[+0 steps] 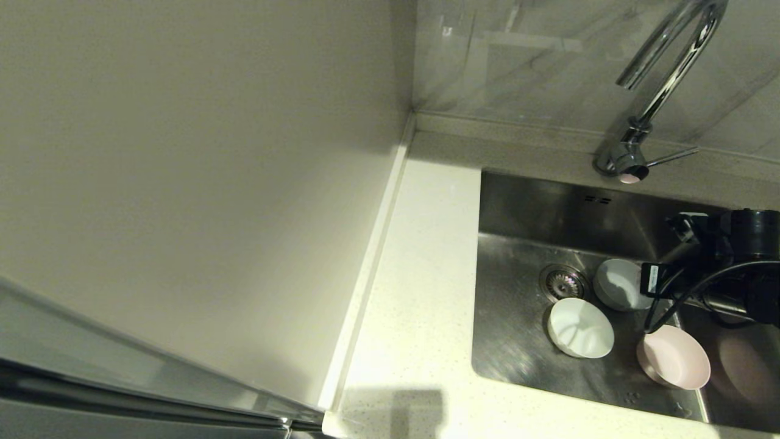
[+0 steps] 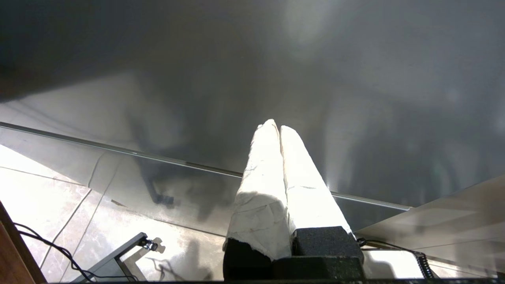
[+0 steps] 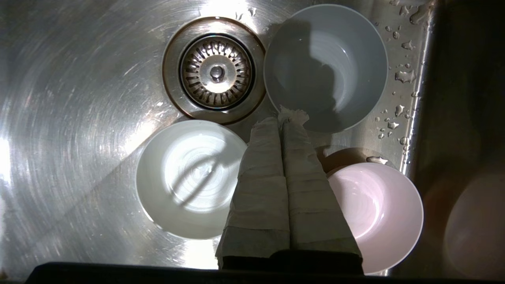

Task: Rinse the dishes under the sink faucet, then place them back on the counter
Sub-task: Put a bowl back to the table from the sink

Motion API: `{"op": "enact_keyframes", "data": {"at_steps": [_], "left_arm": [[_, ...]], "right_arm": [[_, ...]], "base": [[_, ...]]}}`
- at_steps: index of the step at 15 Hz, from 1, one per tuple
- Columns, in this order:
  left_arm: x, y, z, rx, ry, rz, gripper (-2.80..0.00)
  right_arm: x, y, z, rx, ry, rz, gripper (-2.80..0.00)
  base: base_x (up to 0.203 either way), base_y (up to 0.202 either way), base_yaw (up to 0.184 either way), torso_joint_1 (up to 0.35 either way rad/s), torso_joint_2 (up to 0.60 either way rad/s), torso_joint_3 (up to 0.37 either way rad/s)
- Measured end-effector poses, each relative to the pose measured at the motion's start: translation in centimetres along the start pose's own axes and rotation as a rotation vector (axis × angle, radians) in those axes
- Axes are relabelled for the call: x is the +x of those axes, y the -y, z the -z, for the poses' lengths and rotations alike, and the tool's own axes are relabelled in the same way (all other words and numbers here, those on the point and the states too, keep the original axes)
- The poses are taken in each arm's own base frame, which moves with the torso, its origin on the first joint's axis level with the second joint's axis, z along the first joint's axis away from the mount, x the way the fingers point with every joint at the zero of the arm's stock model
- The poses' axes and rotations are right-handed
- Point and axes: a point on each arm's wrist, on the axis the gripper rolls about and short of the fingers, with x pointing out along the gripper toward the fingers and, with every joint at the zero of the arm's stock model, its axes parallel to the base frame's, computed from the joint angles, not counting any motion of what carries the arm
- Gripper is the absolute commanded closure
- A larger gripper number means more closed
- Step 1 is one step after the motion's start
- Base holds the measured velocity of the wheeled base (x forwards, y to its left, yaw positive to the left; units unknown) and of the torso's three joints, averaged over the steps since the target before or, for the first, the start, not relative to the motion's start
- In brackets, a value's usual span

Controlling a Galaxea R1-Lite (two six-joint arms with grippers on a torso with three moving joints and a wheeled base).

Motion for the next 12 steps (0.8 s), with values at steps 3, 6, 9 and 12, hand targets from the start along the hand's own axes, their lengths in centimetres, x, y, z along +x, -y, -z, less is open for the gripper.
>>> {"op": "enact_keyframes", "data": {"at_steps": [3, 6, 9, 12], "left_arm": [[0.0, 0.0, 0.01, -0.001, -0.001, 0.0, 0.0], [0.0, 0.0, 0.0, -0.001, 0.0, 0.0, 0.0], [0.0, 0.0, 0.0, 0.0, 0.0, 0.0, 0.0], [0.0, 0.0, 0.0, -0.001, 0.0, 0.0, 0.0]], "right_arm": [[0.4, 0.05, 0.17, 0.0, -0.008, 0.011, 0.0], [0.6, 0.07, 0.19, -0.003, -0.009, 0.017, 0.0], [0.27, 0.1, 0.16, -0.002, -0.005, 0.022, 0.0], [0.25, 0.1, -0.15, -0.028, 0.006, 0.024, 0.0]], "base": [[0.0, 0.0, 0.0, 0.0, 0.0, 0.0], [0.0, 0.0, 0.0, 0.0, 0.0, 0.0], [0.0, 0.0, 0.0, 0.0, 0.0, 0.0], [0.0, 0.0, 0.0, 0.0, 0.0, 0.0]]}}
